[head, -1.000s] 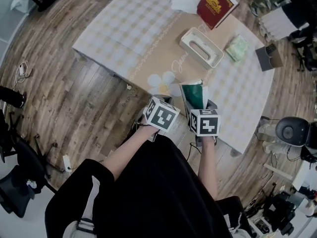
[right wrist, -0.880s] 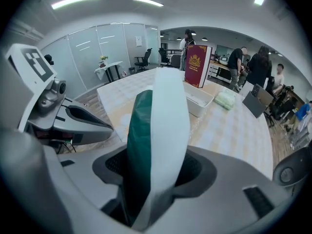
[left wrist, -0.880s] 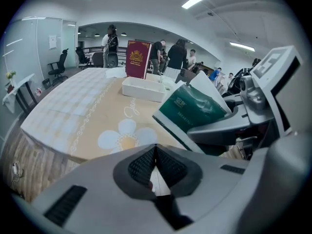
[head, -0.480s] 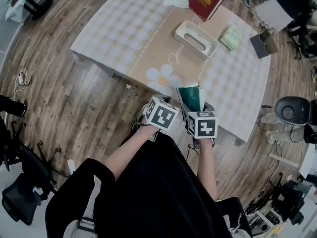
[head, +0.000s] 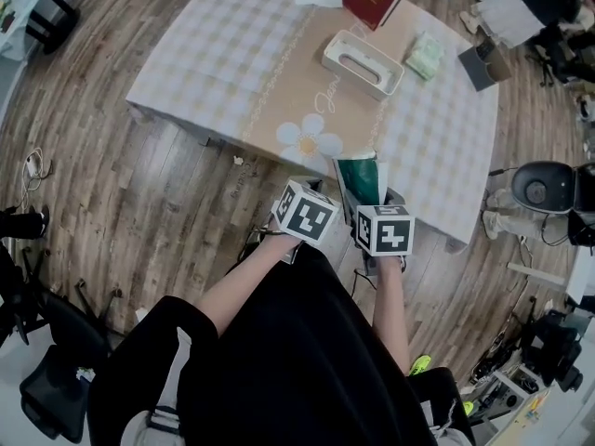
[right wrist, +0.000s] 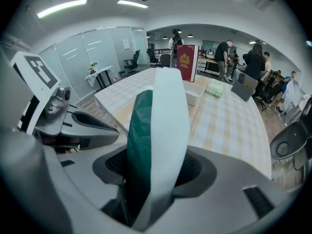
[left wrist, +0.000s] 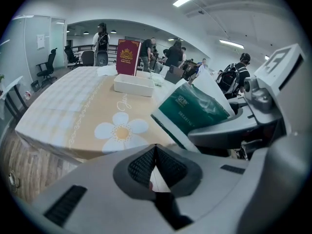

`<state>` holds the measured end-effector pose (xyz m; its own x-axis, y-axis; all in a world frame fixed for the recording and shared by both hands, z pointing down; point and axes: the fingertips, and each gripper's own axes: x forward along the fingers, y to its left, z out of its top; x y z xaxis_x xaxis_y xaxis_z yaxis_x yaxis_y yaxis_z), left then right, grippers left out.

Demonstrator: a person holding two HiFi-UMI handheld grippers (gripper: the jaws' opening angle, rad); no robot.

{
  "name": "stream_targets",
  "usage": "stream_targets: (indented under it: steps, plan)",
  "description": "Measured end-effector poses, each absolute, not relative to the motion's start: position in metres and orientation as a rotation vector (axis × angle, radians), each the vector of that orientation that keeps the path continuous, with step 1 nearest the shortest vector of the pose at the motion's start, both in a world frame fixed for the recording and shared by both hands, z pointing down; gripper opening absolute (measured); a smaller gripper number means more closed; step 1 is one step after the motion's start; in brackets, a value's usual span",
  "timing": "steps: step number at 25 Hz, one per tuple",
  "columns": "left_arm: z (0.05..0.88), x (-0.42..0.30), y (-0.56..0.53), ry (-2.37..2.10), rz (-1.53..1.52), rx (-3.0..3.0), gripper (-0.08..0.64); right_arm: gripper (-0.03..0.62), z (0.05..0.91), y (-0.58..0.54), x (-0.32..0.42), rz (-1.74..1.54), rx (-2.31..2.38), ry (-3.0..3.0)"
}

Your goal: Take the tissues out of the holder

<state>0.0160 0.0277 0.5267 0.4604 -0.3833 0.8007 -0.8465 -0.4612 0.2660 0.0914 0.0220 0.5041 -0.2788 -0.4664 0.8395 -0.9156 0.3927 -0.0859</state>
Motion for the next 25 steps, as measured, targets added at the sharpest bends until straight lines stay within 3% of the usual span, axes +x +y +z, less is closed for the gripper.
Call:
stream_targets:
  steps: [13, 25]
  plan:
    - [0.523, 0.014, 0.071, -0.864, 0.928, 2.131, 0.008, 0.262, 0.501, 0.083, 0.091, 0.882, 1.374, -1.777]
    - [0.531, 0.056, 0.090, -0.763, 1.008, 2.126, 0.008, 0.262, 0.512, 0.109, 0.137, 0.973, 1.474, -1.727]
